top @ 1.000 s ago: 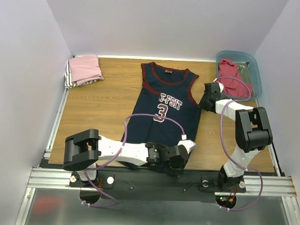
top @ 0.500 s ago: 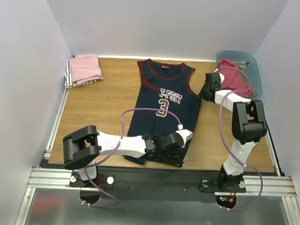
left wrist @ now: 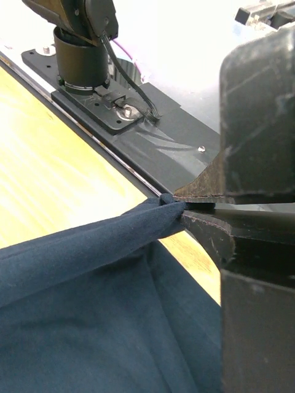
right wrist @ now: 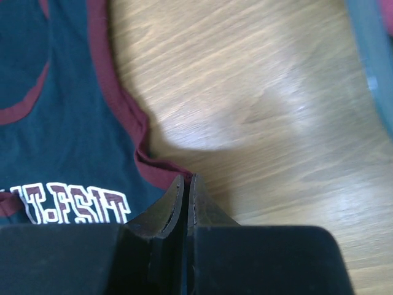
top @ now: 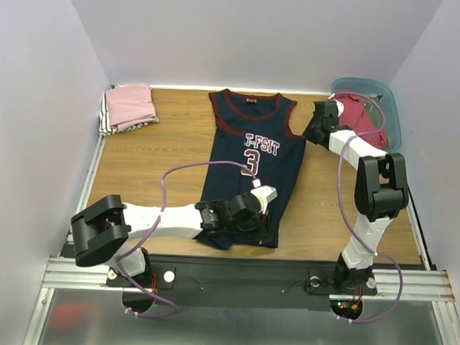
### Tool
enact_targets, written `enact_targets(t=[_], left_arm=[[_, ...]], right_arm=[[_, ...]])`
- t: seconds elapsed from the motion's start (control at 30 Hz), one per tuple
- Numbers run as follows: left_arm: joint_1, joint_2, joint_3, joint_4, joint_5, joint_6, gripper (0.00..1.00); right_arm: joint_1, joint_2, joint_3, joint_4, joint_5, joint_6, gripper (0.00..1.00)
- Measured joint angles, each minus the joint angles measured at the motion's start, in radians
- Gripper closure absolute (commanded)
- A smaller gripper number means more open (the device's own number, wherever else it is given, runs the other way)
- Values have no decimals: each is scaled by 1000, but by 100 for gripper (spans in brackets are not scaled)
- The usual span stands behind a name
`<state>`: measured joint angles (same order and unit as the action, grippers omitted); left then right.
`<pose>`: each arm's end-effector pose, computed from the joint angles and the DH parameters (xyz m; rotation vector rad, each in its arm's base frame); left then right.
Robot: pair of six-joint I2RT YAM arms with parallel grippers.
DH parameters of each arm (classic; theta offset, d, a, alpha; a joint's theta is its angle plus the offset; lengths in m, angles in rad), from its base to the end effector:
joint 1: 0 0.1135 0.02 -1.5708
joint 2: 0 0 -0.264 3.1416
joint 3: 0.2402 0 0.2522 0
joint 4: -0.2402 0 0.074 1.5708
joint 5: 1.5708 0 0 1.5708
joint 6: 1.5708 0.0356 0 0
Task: Fold and stack the tank tops
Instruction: Fold the tank top
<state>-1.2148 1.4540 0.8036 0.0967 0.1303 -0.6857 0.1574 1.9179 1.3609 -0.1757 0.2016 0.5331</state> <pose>0.1049 -0.2954 0.2177 0.7089 2.2842 -1.1746 0.4262 0.0604 0.2104 0.5282 2.2269 0.1271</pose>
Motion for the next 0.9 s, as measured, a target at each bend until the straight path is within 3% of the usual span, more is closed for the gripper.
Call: enact_targets(t=[0.23,0.43,0.9], left_arm=[[28,-63,-87,20,11,-26,100],[34,-103,-164,38,8,-58,100],[46,-251,-277,-37,-106,-200,100]], right_arm=[[64,2,24,-18,31,25,94],[150,45,146,-43,61,34,93],[276,272,359,-95,103,40,92]])
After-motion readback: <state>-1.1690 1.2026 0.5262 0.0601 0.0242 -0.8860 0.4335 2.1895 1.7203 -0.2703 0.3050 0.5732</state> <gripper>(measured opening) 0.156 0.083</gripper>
